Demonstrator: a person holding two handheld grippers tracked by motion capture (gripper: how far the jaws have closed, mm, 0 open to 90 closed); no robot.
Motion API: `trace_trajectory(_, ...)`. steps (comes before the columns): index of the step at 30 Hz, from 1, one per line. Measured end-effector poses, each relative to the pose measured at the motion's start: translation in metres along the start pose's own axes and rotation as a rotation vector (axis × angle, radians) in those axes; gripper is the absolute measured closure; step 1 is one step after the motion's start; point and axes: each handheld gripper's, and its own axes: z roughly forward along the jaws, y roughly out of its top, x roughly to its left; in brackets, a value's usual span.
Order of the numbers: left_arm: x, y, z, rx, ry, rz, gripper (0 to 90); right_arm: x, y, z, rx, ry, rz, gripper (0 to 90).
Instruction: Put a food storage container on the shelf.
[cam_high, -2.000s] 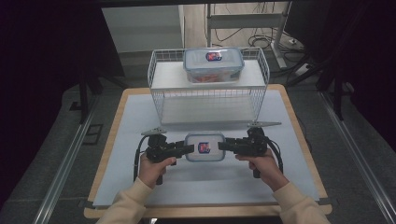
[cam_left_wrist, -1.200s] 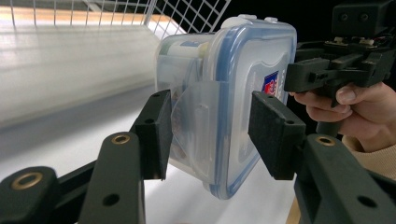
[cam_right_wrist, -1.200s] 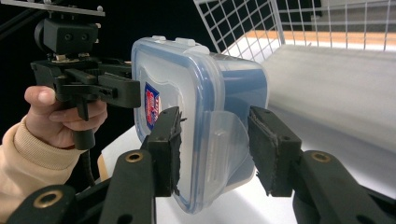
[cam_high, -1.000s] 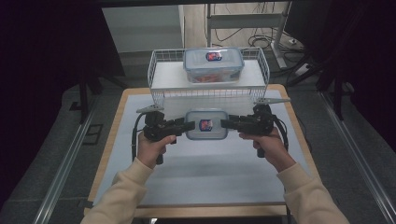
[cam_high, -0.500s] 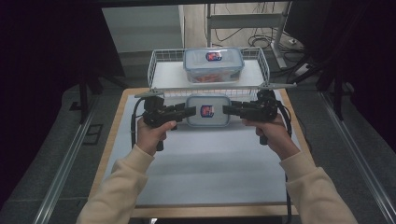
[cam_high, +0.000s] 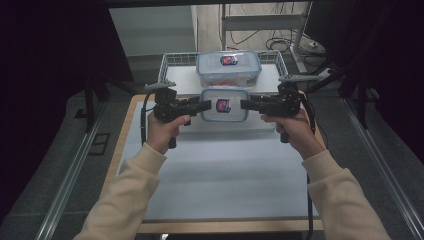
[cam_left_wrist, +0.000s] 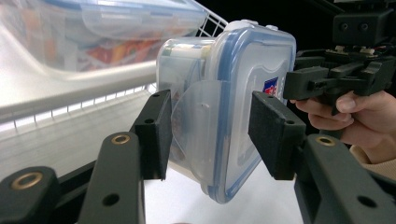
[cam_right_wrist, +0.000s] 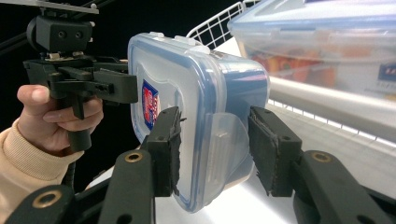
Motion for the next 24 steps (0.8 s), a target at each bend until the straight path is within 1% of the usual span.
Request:
trace_trajectory(7,0.0,0.013,0.002,0.001,0.01,0.014,50.8,-0.003,0.011,0.0,0.001,-0.009,-0.003,54.9)
trace_trajectory(24,0.001,0.047,0.009,-0.017,0.006,0.04,50.8,-0.01,0.044,-0.005,-0.017,-0.017,-0.03,54.9)
